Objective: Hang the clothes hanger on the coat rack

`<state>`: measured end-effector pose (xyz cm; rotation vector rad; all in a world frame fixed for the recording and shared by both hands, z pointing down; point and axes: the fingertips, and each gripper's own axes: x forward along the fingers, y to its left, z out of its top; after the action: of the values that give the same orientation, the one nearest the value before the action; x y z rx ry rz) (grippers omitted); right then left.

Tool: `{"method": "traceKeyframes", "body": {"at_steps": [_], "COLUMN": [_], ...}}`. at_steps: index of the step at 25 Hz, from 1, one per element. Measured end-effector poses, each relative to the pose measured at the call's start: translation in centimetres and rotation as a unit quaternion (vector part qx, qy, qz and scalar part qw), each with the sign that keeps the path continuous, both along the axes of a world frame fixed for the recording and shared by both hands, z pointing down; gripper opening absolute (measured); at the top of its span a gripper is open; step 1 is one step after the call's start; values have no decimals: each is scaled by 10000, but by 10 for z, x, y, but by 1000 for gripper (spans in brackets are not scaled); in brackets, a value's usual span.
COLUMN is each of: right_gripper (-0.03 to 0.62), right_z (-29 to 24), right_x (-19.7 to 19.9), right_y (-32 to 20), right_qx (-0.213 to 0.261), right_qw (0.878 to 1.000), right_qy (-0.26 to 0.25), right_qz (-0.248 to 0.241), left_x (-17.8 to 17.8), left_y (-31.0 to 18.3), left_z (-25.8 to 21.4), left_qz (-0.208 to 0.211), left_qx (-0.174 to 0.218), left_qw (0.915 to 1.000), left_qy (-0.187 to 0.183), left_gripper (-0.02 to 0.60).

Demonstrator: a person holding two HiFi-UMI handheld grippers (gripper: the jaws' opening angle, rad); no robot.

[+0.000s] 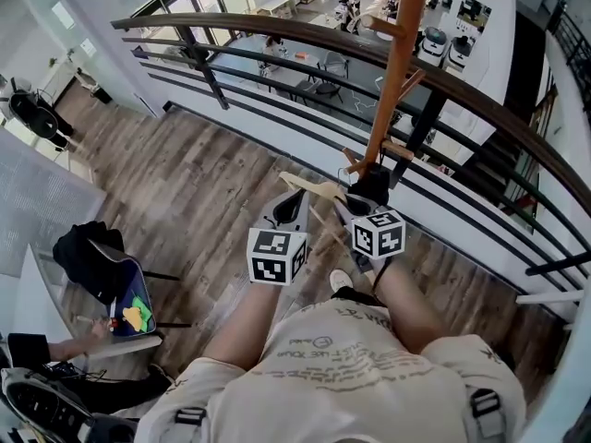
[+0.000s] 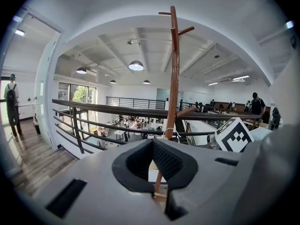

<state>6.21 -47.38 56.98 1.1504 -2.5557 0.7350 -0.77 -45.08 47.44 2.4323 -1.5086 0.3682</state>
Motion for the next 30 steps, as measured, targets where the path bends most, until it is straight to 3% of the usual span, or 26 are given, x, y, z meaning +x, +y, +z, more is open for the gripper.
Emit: {"method": "traceKeyframes", "body": {"at_steps": [30], "right_gripper": [51], "right_z": [53], "right_x": [36], "right_y": [-43], "right_qx": [-780], "right_qw": [9964], "right_qy": [-264], "right_qz": [184], "left_x": [21], "left_y": [-38], "left_z": [18], "left_qz": [-108], "left_qx": [-265], "left_qw": [9995], "left_qy": [-133], "left_gripper": [3]}}
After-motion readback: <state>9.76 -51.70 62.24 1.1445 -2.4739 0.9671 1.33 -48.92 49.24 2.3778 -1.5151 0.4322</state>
